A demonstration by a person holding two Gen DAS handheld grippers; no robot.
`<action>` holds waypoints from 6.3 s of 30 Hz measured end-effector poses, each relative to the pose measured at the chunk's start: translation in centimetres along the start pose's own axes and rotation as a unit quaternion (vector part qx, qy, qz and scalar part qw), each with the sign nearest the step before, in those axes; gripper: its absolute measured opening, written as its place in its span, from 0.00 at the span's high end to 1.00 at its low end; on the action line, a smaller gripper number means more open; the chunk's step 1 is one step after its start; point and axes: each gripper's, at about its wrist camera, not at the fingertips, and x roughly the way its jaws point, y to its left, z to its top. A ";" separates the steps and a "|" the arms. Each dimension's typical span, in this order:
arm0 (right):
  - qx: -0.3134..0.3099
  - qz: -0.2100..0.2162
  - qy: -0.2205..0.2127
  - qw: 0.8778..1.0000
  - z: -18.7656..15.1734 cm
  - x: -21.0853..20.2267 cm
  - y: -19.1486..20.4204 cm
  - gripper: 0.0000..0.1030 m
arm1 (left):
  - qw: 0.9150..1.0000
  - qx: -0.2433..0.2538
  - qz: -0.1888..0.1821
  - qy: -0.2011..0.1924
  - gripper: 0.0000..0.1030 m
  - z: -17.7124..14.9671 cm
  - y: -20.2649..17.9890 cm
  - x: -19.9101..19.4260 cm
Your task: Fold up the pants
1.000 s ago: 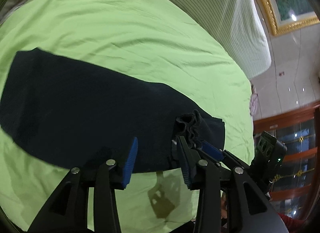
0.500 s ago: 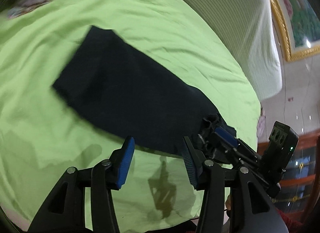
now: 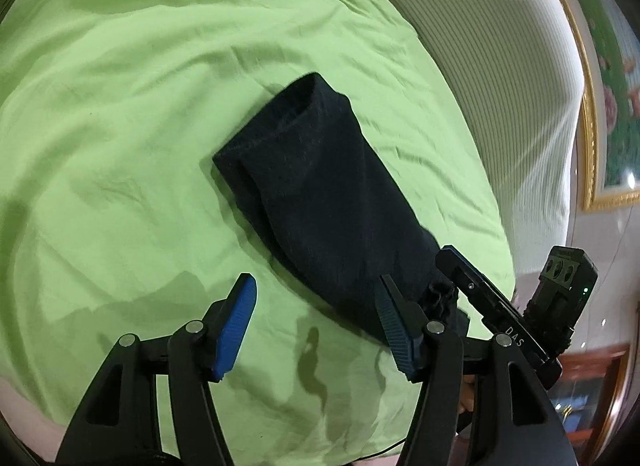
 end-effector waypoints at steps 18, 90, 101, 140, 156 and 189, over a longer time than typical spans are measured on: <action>-0.093 0.114 0.085 0.985 8.0 6.8 1.4 0.43 | 0.998 -0.062 0.006 -0.025 0.32 2.2 1.9 2.4; 0.211 0.083 -0.136 0.964 -14.2 -13.2 -20.9 0.82 | 0.913 0.369 -0.064 0.160 0.75 -17.0 -29.1 16.0; 0.300 0.036 -0.128 0.945 -17.0 -13.3 -22.5 0.81 | 0.899 0.384 -0.059 0.201 0.52 -18.0 -31.3 19.4; 0.338 -0.079 -0.144 0.927 -18.7 -13.8 -17.7 0.28 | 0.946 0.301 0.019 0.116 0.27 -8.3 -25.2 17.2; 0.354 -0.082 -0.132 0.922 -20.0 -13.2 -18.8 0.28 | 0.955 0.271 0.049 0.115 0.25 -6.0 -23.6 20.6; 0.328 -0.048 -0.092 0.939 -18.9 -9.5 -18.6 0.38 | 0.936 0.324 0.090 0.102 0.38 -8.7 -23.0 21.2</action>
